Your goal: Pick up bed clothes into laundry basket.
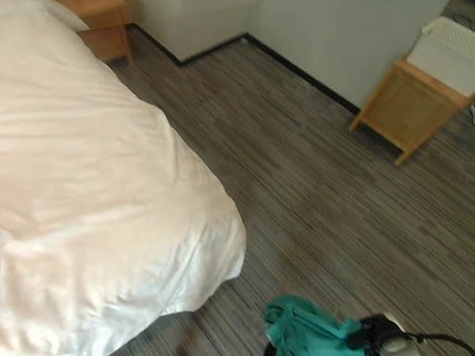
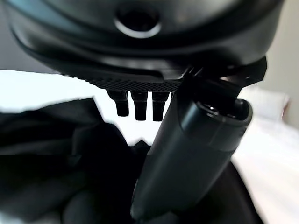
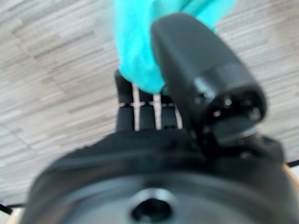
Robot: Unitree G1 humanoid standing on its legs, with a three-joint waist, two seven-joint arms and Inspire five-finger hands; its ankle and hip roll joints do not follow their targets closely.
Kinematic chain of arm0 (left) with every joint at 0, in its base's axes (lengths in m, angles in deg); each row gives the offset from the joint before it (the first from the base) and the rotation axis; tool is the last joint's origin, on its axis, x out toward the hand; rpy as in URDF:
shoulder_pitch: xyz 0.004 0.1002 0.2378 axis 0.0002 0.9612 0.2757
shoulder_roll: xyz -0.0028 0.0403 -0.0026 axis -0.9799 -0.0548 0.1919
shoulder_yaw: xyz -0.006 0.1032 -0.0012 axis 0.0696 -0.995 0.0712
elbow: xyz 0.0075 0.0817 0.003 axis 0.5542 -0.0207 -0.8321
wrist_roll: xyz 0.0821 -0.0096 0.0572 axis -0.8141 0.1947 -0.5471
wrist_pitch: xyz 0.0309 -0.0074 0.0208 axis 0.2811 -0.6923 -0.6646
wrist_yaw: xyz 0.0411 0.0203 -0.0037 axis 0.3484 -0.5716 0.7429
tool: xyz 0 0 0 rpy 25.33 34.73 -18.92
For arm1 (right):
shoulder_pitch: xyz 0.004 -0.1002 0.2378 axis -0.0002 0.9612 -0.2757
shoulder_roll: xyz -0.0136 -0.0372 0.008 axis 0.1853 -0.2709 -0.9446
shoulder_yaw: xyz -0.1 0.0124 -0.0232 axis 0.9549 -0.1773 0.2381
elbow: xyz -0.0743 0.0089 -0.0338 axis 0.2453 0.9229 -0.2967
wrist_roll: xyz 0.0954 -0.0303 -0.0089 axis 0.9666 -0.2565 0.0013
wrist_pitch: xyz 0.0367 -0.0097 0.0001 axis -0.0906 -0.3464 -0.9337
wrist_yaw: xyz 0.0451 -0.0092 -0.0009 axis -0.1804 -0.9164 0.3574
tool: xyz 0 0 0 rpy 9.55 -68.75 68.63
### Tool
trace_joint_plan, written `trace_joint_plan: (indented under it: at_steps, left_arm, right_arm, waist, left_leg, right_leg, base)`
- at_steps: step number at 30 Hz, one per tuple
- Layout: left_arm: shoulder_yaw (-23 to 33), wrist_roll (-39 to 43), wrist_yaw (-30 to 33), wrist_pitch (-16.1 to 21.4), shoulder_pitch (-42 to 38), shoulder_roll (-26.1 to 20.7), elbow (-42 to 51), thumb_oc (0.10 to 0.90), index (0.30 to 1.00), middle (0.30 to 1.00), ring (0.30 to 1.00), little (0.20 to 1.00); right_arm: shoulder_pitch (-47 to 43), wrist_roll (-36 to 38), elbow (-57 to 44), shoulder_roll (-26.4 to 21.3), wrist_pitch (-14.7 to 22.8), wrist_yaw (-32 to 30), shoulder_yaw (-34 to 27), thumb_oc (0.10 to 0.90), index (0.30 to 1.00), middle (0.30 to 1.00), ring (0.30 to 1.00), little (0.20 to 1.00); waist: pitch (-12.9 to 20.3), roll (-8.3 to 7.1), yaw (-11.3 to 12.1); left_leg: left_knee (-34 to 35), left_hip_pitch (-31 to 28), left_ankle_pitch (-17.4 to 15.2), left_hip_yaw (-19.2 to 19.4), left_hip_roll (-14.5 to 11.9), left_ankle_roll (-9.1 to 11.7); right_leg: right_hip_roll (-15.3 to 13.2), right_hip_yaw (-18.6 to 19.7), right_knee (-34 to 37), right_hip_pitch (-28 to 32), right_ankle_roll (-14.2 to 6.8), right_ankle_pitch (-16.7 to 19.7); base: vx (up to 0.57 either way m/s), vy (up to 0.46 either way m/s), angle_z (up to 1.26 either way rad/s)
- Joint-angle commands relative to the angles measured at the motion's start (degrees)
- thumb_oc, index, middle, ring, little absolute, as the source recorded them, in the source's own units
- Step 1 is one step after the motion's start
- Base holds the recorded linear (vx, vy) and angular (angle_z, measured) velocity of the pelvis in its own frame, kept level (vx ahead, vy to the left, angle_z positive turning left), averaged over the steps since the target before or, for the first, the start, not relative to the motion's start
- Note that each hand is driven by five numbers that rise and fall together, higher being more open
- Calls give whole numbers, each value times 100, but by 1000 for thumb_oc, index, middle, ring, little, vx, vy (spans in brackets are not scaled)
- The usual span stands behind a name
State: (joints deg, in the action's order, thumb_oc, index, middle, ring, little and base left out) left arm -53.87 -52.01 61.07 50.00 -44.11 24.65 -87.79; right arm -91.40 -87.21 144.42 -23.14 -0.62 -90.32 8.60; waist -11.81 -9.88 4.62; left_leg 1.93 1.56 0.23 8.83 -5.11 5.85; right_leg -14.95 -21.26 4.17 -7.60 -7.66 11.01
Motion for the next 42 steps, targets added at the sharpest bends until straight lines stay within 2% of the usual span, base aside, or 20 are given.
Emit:
trace_joint_plan:
  at_steps: [1, 4, 5, 9, 12, 14, 18, 20, 24, 26, 27, 29, 30, 31, 32, 34, 36, 38, 40, 42]
  left_arm:
    - [111, -185, -102, 37, -520, 97, -573, 800, 900, 900, 900, 900]
    - [251, -79, -468, 9, -117, 464, -785, 800, 900, 900, 900, 900]
    - [281, -24, -494, 3, -40, 542, -716, 400, 300, 300, 300, 300]
    - [529, 160, -345, -11, 343, 806, -378, 400, 300, 300, 300, 300]
    - [718, 310, -119, 6, 393, 538, -153, 400, 300, 300, 300, 300]
    - [861, 405, 232, 18, 314, 170, 427, 400, 300, 300, 300, 300]
    - [1414, 134, 1070, 53, 387, -559, 2430, 400, 300, 300, 300, 300]
    - [1830, 109, 1464, 223, 564, -765, 3386, 400, 300, 300, 300, 300]
    - [2462, 414, 1633, 580, 1017, -903, 4386, 400, 300, 300, 300, 300]
    - [2973, 897, 1659, 1015, 1443, -593, 5554, 400, 300, 300, 300, 300]
    - [3104, 897, 1645, 995, 1579, -548, 5637, 400, 300, 300, 300, 300]
    - [3299, 1556, 1368, 1405, 1924, 52, 6422, 400, 300, 300, 300, 300]
    - [3307, 1673, 1093, 1508, 2268, 465, 7012, 400, 300, 300, 300, 300]
    - [3612, 1520, 1135, 1501, 2690, 849, 7479, 400, 300, 300, 300, 300]
    - [3537, 1473, 1062, 1499, 2608, 1066, 7608, 400, 300, 300, 300, 300]
    - [3185, 1525, 886, 1504, 2393, 1049, 7707, 400, 300, 300, 300, 300]
    - [2705, 1688, 930, 1537, 1987, 1179, 7763, 400, 300, 300, 300, 300]
    - [2127, 1701, 1045, 1529, 1252, 1293, 7630, 400, 300, 300, 300, 300]
    - [1823, 1824, 1113, 1541, 879, 1310, 7611, 400, 300, 300, 300, 300]
    - [1660, 1749, 1152, 1470, 701, 1353, 7673, 400, 300, 300, 300, 300]
  right_arm:
    - [-228, 146, 187, -524, -34, -397, 15, 400, 300, 300, 300, 300]
    - [-325, 133, 295, -683, -92, -320, 23, 400, 300, 300, 300, 300]
    - [-311, 116, 313, -727, -101, -307, 13, 400, 300, 300, 300, 300]
    - [-208, 17, 349, -735, -108, -313, -38, 400, 300, 300, 300, 300]
    - [-157, -57, 371, -788, -106, -264, -128, 400, 300, 300, 300, 300]
    - [-58, -83, 319, -699, -117, -292, -181, 400, 300, 300, 300, 300]
    - [274, -53, 11, -280, -54, -443, -317, 400, 300, 300, 300, 300]
    - [439, 26, -201, -142, 21, -499, -390, 400, 300, 300, 300, 300]
    - [563, -82, -747, -133, 148, -577, -387, 400, 300, 300, 300, 300]
    - [498, -205, -1427, -236, 232, -681, -400, 400, 300, 300, 300, 300]
    - [508, -214, -1468, -258, 208, -679, -383, 400, 300, 300, 300, 300]
    - [435, -365, -2279, -450, 244, -704, -436, 400, 300, 300, 300, 300]
    - [388, -418, -3153, -746, 321, -698, -562, 400, 300, 300, 300, 300]
    - [1421, -987, -4680, -625, 400, -652, -815, 400, 300, 300, 300, 300]
    - [1874, -1113, -4643, -534, 658, -547, -780, 400, 300, 300, 300, 300]
    - [1813, -1065, -4311, -325, 751, -616, -753, 400, 300, 300, 300, 300]
    - [1611, -1301, -5055, -321, 741, -779, -728, 400, 300, 300, 300, 300]
    - [1670, -1332, -5440, -260, 794, -775, -741, 400, 300, 300, 300, 300]
    - [1647, -1333, -5595, -239, 817, -754, -599, 400, 300, 300, 300, 300]
    - [1544, -1345, -5691, -225, 826, -703, -406, 400, 300, 300, 300, 300]
  waist:
    - [-400, 18, 68]
    - [-360, -54, 21]
    - [-335, -66, 26]
    - [-175, -35, 64]
    - [-32, 56, 100]
    - [65, 114, 163]
    - [178, 181, 408]
    - [239, 177, 483]
    - [350, 170, 507]
    - [293, 211, 524]
    - [275, 230, 526]
    - [166, 229, 549]
    - [77, 222, 539]
    - [36, 293, 374]
    - [43, 257, 140]
    - [108, 296, 56]
    - [168, 291, -99]
    - [203, 386, -321]
    - [241, 478, -411]
    - [226, 564, -368]
  left_leg:
    - [197, 474, -5, -645, -85, -117]
    - [210, 595, 7, -679, -60, -101]
    - [211, 594, -9, -690, -40, -110]
    - [226, 482, -121, -732, 77, -160]
    - [221, 325, -234, -779, 127, -175]
    - [224, 278, -229, -847, 204, -200]
    - [203, 127, -325, -975, 249, -186]
    - [196, 65, -346, -1006, 235, -168]
    - [198, -39, -350, -911, 259, -184]
    - [176, -268, -400, -595, 199, -215]
    - [187, -298, -394, -564, 210, -223]
    - [174, -455, -411, -209, 106, -217]
    - [142, -597, -425, 88, 28, -227]
    - [170, -761, -486, 254, -50, -228]
    - [175, -781, -447, 356, -36, -262]
    - [187, -816, -443, 371, -73, -248]
    - [205, -799, -421, 318, -125, -188]
    - [206, -801, -384, 392, -185, -127]
    - [233, -878, -413, 501, -252, -85]
    - [176, -930, -351, 883, -355, -27]
  right_leg:
    - [-428, -38, -109, 416, -734, 392]
    - [-467, -32, -71, 330, -734, 497]
    - [-486, -43, -66, 340, -734, 487]
    - [-582, -140, -68, 477, -734, 344]
    - [-648, -244, -107, 675, -734, 249]
    - [-714, -334, -143, 795, -734, 229]
    - [-761, -536, -199, 1064, -734, 106]
    - [-769, -598, -209, 1171, -734, 92]
    - [-800, -614, -232, 1224, -734, 104]
    - [-927, -829, -546, 1183, -734, 71]
    - [-946, -789, -577, 1170, -734, 65]
    - [-1150, -1249, -856, 1078, -734, 248]
    - [-1271, -1718, -1015, 1064, -734, 421]
    - [-1276, -1759, -1098, 1047, -734, 453]
    - [-1282, -1755, -1066, 1002, -734, 543]
    - [-1197, -1741, -1011, 1025, -734, 524]
    - [-1095, -1586, -988, 1013, -734, 398]
    - [-1078, -1415, -968, 901, -734, 339]
    - [-1139, -1422, -802, 919, -734, 316]
    - [-1195, -1587, -587, 893, -734, 437]
  base:
    - [-170, 7, -8]
    - [-35, 28, -4]
    - [13, 36, -3]
    - [38, 56, 0]
    - [85, 76, 4]
    - [55, 47, 12]
    - [37, 7, 24]
    - [14, -37, 26]
    - [6, -8, 6]
    - [-42, 52, -12]
    - [-82, 31, -28]
    - [-141, -3, -36]
    - [-158, 17, -63]
    - [-138, 26, -73]
    - [-72, 14, -58]
    - [-16, -22, -45]
    - [40, -42, -55]
    - [18, -36, -31]
    - [-7, -79, -42]
    - [-44, -126, -64]
